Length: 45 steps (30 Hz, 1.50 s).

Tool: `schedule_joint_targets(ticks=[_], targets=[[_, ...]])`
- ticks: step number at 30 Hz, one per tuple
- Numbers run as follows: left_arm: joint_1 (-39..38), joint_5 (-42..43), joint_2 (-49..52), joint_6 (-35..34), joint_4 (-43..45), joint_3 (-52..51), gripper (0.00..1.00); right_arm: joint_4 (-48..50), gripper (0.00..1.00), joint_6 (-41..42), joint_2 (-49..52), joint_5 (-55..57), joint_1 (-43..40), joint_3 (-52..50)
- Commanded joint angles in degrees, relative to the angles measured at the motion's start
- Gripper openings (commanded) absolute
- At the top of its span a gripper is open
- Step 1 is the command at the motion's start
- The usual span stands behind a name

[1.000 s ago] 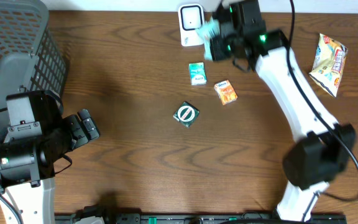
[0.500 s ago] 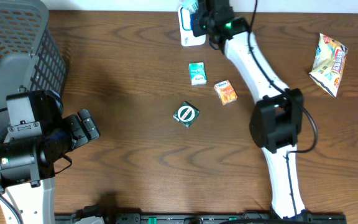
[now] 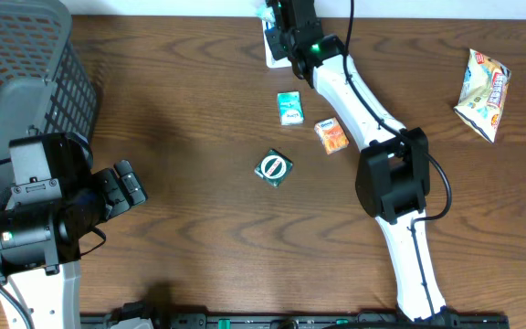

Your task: Scan the item barcode

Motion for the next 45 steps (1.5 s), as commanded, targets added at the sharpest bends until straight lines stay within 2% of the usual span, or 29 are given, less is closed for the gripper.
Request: schedule_joint_targets(ticks=[1,8,14,18,23,24,25,27,29,32,37,45], targets=[[0.3,-0.9,0.0,-0.5,0.0,-0.1,0.98,-1.6,0.01,-0.7,-1.4,3.8,-1.7,1.8],[0.3,-0.9,0.0,-0.5,0.0,-0.1,0.98,-13.3,0.01,0.0,-7.0,12.1,-8.5,1.8],[0.3,-0.9,0.0,-0.5,0.0,-0.1,0.98,-26.5,0.01,0.0,-9.3,19.9,-17.6,1.8],[0.3,-0.9,0.0,-0.5,0.0,-0.1,0.98,-33.9,0.01,1.0,-9.2,20.4,-23.5,1.7],[0.3,-0.9,0.0,-0.5,0.0,-0.1,0.98,-37.9,0.02,4.5,-9.0,18.0,-30.0,1.6],[0.3,-0.9,0.0,-0.5,0.0,-0.1,0.98,-38.4,0.06,4.5,-8.9,15.9,-31.2,1.6],[0.3,-0.9,0.0,-0.5,0.0,-0.1,0.97,-38.8,0.15,4.5,-8.9,14.1,-32.1,1.6],[0.3,-0.9,0.0,-0.5,0.0,-0.1,0.97,-39.5,0.42,4.5,-8.8,10.0,-33.8,1.2],[0.3,-0.9,0.0,-0.5,0.0,-0.1,0.98,-39.9,0.55,4.5,-8.7,5.1,-35.3,0.9],[0.3,-0.9,0.0,-0.5,0.0,-0.1,0.98,-40.1,0.66,4.5,-8.6,1.0,-36.6,0.0],[0.3,-0.9,0.0,-0.5,0.0,-0.1,0.97,-40.6,0.70,4.5,-8.6,0.4,-36.8,-2.7],[0.3,-1.0,0.0,-0.5,0.0,-0.1,0.98,-41.6,0.67,4.5,-9.4,-6.1,-35.0,-4.3]])
